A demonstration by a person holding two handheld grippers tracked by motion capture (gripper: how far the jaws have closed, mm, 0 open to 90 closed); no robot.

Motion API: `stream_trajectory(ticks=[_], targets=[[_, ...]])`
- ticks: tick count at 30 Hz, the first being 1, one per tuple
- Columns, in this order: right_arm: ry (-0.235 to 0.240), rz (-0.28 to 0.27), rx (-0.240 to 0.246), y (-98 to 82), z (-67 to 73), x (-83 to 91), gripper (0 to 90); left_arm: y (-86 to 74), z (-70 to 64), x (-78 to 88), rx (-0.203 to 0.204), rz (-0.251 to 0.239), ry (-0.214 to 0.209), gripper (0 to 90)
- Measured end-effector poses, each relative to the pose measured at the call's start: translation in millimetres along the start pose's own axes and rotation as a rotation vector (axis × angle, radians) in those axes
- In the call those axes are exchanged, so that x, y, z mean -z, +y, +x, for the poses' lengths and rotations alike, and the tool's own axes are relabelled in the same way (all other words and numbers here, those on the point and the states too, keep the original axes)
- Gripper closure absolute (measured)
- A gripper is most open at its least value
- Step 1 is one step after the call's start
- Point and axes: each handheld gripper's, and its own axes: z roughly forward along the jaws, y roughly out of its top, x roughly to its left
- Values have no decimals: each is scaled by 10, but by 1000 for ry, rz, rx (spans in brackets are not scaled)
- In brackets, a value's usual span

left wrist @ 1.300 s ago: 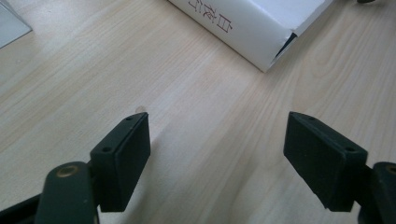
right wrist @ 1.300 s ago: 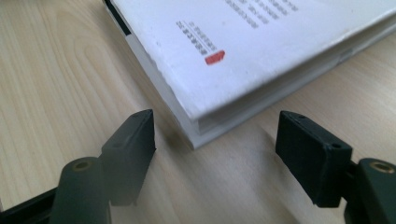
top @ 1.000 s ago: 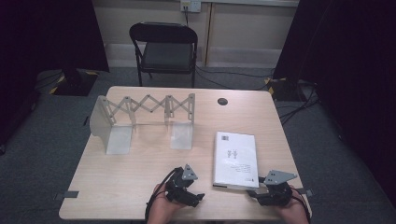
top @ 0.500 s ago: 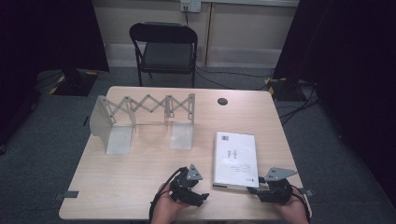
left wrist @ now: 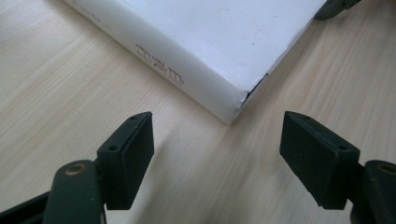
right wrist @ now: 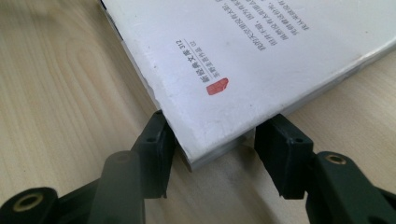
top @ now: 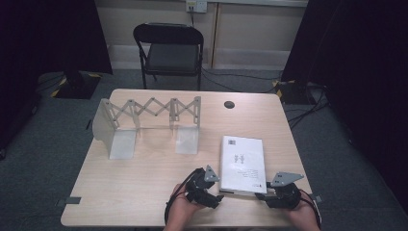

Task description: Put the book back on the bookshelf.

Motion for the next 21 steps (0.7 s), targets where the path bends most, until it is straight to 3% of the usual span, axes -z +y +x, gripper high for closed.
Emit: stream_trajectory(ticks=[8,11,16,21], targets=[[8,31,-4,42,-11,4,488,75,-1,-167,10,12,-4,317],[5,24,-8,35,-5,5,495,83,14,-172,13,9,-11,350],[-15,-2,-17,18,28,27,506,81,-31,-206,-25,17,0,342],[-23,-17,-19,23,41,51,514,75,-30,-215,-11,0,2,353]])
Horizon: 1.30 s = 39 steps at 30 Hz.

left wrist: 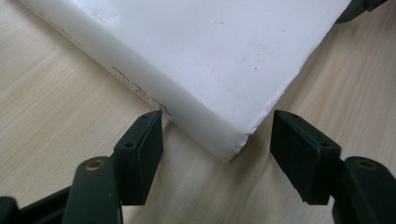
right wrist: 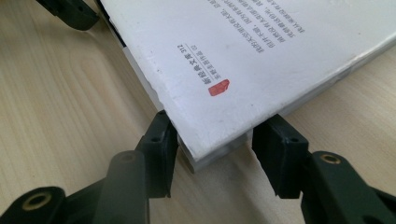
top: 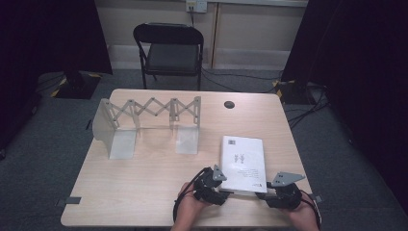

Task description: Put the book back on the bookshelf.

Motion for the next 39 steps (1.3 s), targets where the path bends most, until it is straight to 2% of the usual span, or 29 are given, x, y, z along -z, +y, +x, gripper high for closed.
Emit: stream_trajectory(ticks=[5,7,8,11,12,14,16,19,24,28,30,32,35,39], targets=[[-5,-31,-9,26,2,51,534,6,5,1,-1,4,-2,351],[-8,-61,-8,42,-1,83,536,8,12,-2,9,1,-6,340],[-9,-75,-12,53,-1,101,537,11,19,-4,18,-1,-2,327],[-20,-77,-6,74,11,114,538,32,54,-1,41,1,44,186],[-18,-78,-8,71,9,114,539,46,76,18,64,-10,42,182],[-15,-83,-11,67,4,114,539,74,112,77,79,-22,35,174],[-13,-87,-8,70,2,119,540,87,117,104,78,-26,19,162],[-9,-88,-10,74,-4,121,541,144,79,100,34,-4,24,164],[-9,-92,-10,88,-4,130,541,251,14,82,-4,-16,15,149],[-7,-96,-13,92,-9,133,542,344,-45,48,-29,-22,23,132],[-7,-100,-15,97,-9,137,542,362,-50,26,-30,-25,19,128],[-8,-98,-14,104,-11,140,543,402,-35,-34,-18,-30,24,75],[-5,-98,-15,104,-16,137,544,422,-39,-80,-20,-37,29,19],[-1,-101,-19,102,-26,136,544,435,-50,-87,-21,-38,37,3]])
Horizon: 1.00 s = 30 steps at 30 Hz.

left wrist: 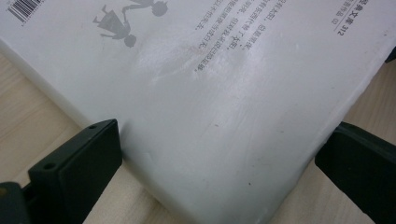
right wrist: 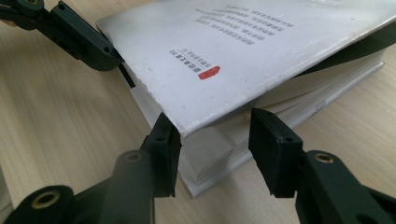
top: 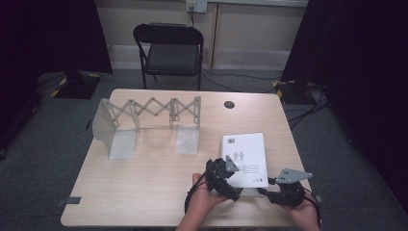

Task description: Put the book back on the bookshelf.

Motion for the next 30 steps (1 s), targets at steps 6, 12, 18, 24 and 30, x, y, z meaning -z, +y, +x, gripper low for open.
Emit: stream_trajectory(ticks=[6,12,18,24,30], targets=[[-1,-1,-1,7,3,3,544,61,-95,15,-52,-20,-6,53],[-4,-3,-1,18,6,9,544,185,-236,-99,-139,26,44,0],[-4,-6,-5,27,7,13,545,244,-242,-155,-162,37,71,0],[-6,-8,-6,34,13,13,545,261,-288,-220,-196,45,133,0],[-8,-4,-14,39,14,15,545,283,-281,-250,-182,23,140,0]])
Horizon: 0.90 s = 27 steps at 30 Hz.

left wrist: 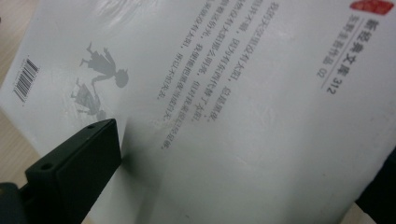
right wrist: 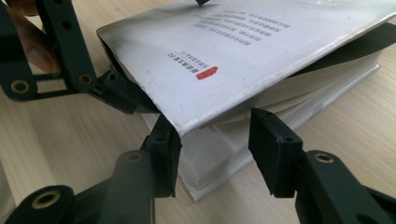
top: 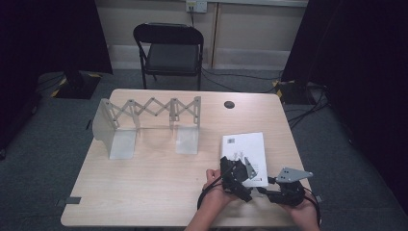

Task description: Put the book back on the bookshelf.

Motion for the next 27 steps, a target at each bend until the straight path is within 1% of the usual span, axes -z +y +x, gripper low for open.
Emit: stream_trajectory(ticks=[3,4,7,8,9,10,11,13,14,15,16,17,18,19,21,22,24,25,26,27], targets=[[1,-1,-4,3,1,3,545,-3,-6,-6,-8,-4,5,0],[1,2,-9,7,-2,1,545,-14,-26,-19,-16,-15,22,0],[1,6,-10,9,0,1,546,-17,-31,-27,-25,-19,30,0],[2,8,-19,12,-1,1,546,-13,-38,-41,-30,-23,39,0],[2,8,-19,12,0,1,546,-7,-40,-45,-43,-16,43,0],[2,10,-20,15,1,2,547,-1,-36,-46,-49,-13,40,0],[1,9,-18,16,3,1,547,6,-28,-44,-41,-11,34,0],[-2,8,-16,17,5,3,547,19,-32,-44,-40,-6,34,1],[-1,7,-20,19,4,5,547,28,-15,-24,-44,1,25,19],[1,2,-19,19,0,7,547,28,-9,-18,-39,-5,20,24],[3,-2,-21,21,-4,9,547,30,1,-4,-47,-3,14,33],[3,-4,-24,23,-5,9,544,28,0,5,-41,-12,9,47],[4,-7,-20,25,-5,12,531,29,6,11,-38,-10,6,56],[4,-7,-20,25,-5,12,531,29,6,11,-38,-10,6,57],[-11,-13,0,23,-1,17,495,33,1,2,-36,-11,4,57],[-2,-21,-4,5,-23,28,484,33,-2,-2,-38,-11,5,57],[2,-22,-10,-1,-36,35,480,32,-10,-6,-35,-13,9,58],[9,-21,-18,-20,-62,39,474,31,-10,0,-37,-10,8,60],[-1,-17,-15,-30,-71,41,473,36,0,13,-55,3,5,63],[-3,-13,-18,-41,-85,39,474,39,2,19,-67,2,5,72]])
